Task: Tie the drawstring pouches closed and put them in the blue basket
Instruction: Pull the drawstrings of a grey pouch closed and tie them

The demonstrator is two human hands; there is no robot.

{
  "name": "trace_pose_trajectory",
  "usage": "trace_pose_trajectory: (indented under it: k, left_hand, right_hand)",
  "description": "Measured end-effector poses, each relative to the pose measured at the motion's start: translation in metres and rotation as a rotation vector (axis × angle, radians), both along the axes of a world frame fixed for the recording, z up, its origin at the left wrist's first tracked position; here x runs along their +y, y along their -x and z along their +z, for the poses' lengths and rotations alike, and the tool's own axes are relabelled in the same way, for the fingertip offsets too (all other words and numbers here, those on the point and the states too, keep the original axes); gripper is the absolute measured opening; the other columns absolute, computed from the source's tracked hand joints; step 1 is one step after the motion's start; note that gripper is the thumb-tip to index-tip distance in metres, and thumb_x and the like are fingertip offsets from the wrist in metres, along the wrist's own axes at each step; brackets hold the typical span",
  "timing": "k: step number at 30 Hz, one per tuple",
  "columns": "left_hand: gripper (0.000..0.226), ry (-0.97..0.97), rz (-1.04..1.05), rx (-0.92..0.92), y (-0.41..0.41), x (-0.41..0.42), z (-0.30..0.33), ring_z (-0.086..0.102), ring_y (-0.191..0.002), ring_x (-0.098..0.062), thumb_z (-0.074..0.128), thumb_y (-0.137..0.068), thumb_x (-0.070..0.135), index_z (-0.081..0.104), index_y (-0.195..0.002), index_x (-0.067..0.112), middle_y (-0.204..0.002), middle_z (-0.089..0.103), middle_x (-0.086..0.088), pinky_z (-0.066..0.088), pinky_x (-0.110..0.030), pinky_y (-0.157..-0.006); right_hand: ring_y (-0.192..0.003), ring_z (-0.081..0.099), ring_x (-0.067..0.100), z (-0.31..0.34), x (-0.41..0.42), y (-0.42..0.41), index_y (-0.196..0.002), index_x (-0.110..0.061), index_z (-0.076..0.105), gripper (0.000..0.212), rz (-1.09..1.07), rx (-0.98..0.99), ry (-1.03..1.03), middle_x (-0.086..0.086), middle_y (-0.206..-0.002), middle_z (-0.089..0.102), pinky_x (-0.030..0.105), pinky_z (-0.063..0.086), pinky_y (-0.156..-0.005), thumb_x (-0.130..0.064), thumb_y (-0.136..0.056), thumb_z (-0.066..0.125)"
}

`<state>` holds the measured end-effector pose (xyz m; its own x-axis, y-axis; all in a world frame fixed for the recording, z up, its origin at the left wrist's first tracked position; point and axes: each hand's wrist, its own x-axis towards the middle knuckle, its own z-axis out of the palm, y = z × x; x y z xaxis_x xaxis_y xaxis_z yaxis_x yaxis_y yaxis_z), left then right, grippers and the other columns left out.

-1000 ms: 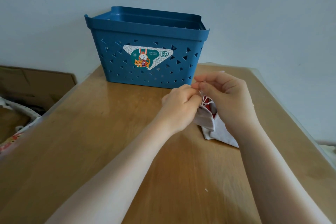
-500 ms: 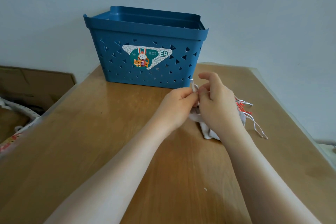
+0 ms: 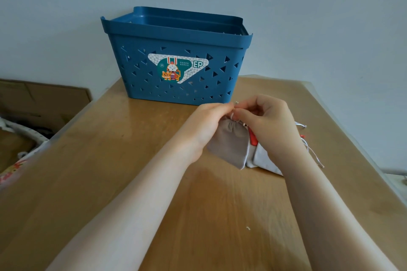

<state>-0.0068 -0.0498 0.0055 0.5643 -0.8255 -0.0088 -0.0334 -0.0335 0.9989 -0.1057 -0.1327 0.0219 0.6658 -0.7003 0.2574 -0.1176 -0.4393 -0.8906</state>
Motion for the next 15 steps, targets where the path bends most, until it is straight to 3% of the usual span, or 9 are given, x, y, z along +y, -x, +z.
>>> trace_pose_trajectory:
  k: [3,7,11,15]
  left_hand:
    - [0.044,-0.023,-0.013,0.016,0.0008,0.001,0.0031,0.058,-0.083,-0.017,0.049,-0.078,0.042,0.066,-0.086,0.002,-0.081,0.065,-0.004,0.041,-0.036,-0.081]
    - [0.012,-0.019,0.027,-0.173,0.0031,0.0008,-0.0009,0.061,-0.08,-0.009,0.062,-0.089,0.025,0.069,-0.083,0.017,-0.082,0.069,0.002,0.042,-0.027,-0.077]
    - [0.007,0.005,0.08,-0.341,0.0013,0.001,0.0006,0.058,-0.07,0.002,0.066,-0.087,0.021,0.071,-0.088,0.016,-0.077,0.067,0.009,0.04,-0.014,-0.065]
    - [0.006,0.013,0.095,-0.35,0.0021,0.0036,0.0037,0.063,-0.078,-0.005,0.066,-0.087,0.02,0.072,-0.087,0.017,-0.084,0.071,0.006,0.046,-0.023,-0.074]
  right_hand:
    - [-0.052,0.057,-0.001,-0.0001,-0.0021,0.0007,-0.072,-0.013,0.066,0.012,-0.027,-0.063,-0.087,-0.007,-0.059,0.065,0.012,0.043,-0.05,-0.004,-0.08,0.068]
    - [-0.047,0.055,-0.003,0.0022,-0.0045,0.0037,-0.077,-0.011,0.064,0.013,-0.038,-0.106,-0.156,-0.001,-0.061,0.062,0.011,0.041,-0.047,0.0,-0.083,0.064]
    - [-0.05,0.055,-0.004,0.0011,-0.0063,0.0045,-0.079,-0.012,0.067,0.008,-0.045,-0.089,-0.148,-0.001,-0.067,0.065,0.011,0.043,-0.052,-0.004,-0.083,0.066]
    - [-0.047,0.052,-0.008,0.0006,-0.0069,0.0031,-0.082,-0.013,0.069,0.008,-0.051,-0.032,-0.026,-0.005,-0.068,0.064,0.008,0.039,-0.052,-0.007,-0.085,0.064]
